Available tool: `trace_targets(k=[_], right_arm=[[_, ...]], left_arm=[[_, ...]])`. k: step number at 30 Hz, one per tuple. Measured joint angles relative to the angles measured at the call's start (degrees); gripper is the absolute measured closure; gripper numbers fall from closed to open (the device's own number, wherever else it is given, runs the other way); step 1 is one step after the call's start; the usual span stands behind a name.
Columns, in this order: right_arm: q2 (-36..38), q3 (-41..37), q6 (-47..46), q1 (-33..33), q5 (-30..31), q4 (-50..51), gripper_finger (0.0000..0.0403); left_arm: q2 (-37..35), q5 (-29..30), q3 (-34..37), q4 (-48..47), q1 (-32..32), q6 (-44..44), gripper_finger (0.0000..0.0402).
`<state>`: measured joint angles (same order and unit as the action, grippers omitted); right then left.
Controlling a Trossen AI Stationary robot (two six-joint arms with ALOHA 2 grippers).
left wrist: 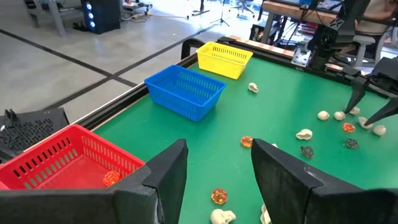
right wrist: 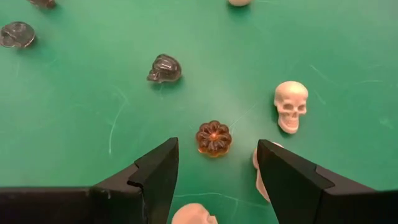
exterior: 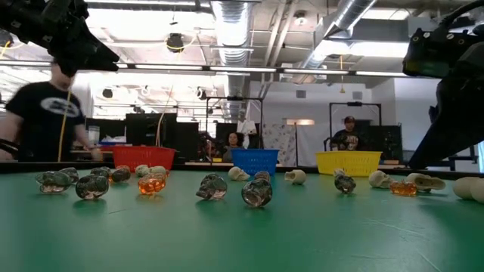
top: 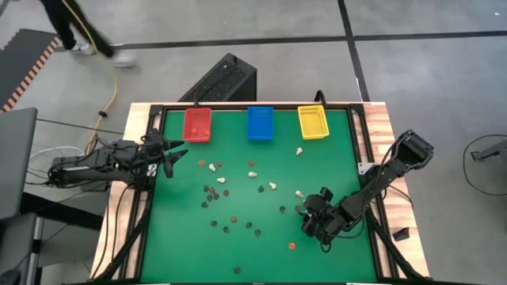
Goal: Sort Halloween decoration
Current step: Put the orange pumpkin toy into the red bin
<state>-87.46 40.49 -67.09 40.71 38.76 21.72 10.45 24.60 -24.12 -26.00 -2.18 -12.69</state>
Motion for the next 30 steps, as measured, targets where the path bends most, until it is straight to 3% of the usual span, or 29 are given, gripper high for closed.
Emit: trace_targets(k=[15,21,30], right_arm=[[0.0,0.0,1.6,-1.5,-0.1,-1.2,0.0153],[-5.2,-0.1,1.7,-2.0,-3.7,-4.8,0.0153],[-7.8,1.3,1.7,-2.6,-3.4,-4.2,0.0153]], left_arm=[[0.0,0.0,0.0,0.0,0.0,0.0,0.0233],[0.0,0.0,0.0,0.0,0.0,0.0,0.0233],[0.0,0.0,0.0,0.0,0.0,0.0,0.0233]])
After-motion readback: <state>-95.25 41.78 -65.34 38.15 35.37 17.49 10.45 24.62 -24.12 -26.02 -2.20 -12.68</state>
